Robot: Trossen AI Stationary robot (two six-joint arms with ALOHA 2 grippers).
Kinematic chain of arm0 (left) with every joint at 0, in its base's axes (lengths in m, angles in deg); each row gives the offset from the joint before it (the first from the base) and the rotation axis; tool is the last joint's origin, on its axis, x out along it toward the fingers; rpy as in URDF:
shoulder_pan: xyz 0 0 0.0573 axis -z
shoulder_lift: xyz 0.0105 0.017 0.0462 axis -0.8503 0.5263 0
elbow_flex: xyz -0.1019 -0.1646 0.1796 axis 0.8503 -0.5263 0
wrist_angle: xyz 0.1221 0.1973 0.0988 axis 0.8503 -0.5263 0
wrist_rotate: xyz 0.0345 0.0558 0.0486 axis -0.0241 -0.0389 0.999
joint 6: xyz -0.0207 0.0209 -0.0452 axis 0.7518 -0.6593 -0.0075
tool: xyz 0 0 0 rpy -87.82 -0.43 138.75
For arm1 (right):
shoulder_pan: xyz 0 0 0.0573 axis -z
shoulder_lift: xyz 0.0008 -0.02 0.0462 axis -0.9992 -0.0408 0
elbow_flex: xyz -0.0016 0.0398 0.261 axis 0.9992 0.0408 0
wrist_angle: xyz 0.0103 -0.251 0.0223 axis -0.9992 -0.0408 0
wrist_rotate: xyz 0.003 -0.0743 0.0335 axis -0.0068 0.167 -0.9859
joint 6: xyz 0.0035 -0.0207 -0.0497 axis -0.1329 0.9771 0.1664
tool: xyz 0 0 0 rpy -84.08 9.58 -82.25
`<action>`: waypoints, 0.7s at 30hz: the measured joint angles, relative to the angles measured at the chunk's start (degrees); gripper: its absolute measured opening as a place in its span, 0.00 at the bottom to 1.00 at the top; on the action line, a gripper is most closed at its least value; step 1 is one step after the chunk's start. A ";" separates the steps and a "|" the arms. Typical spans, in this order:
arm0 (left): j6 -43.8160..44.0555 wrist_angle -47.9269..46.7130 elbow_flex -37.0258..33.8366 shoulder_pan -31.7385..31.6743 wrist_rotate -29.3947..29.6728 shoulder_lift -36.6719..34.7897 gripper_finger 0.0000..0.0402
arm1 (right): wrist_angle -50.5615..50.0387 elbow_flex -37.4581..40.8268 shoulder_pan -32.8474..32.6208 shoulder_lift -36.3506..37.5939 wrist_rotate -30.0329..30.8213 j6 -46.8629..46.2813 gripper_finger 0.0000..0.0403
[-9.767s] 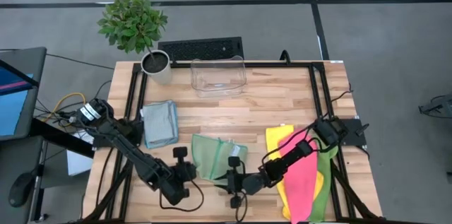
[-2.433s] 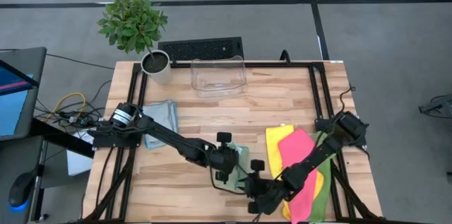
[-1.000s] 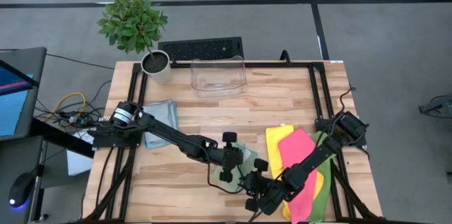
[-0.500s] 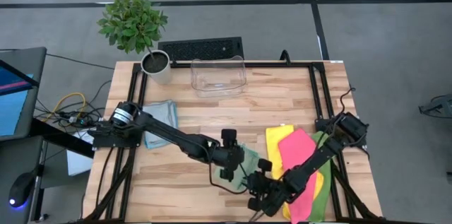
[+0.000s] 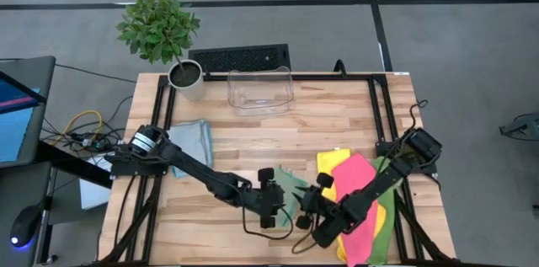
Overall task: Fold microfiber towels
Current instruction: Fold the light green microfiber cloth
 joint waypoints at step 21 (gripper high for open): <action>5.83 9.17 -9.20 3.82 8.28 -2.69 0.34 | 22.45 13.33 -1.19 4.81 -1.07 -2.40 0.29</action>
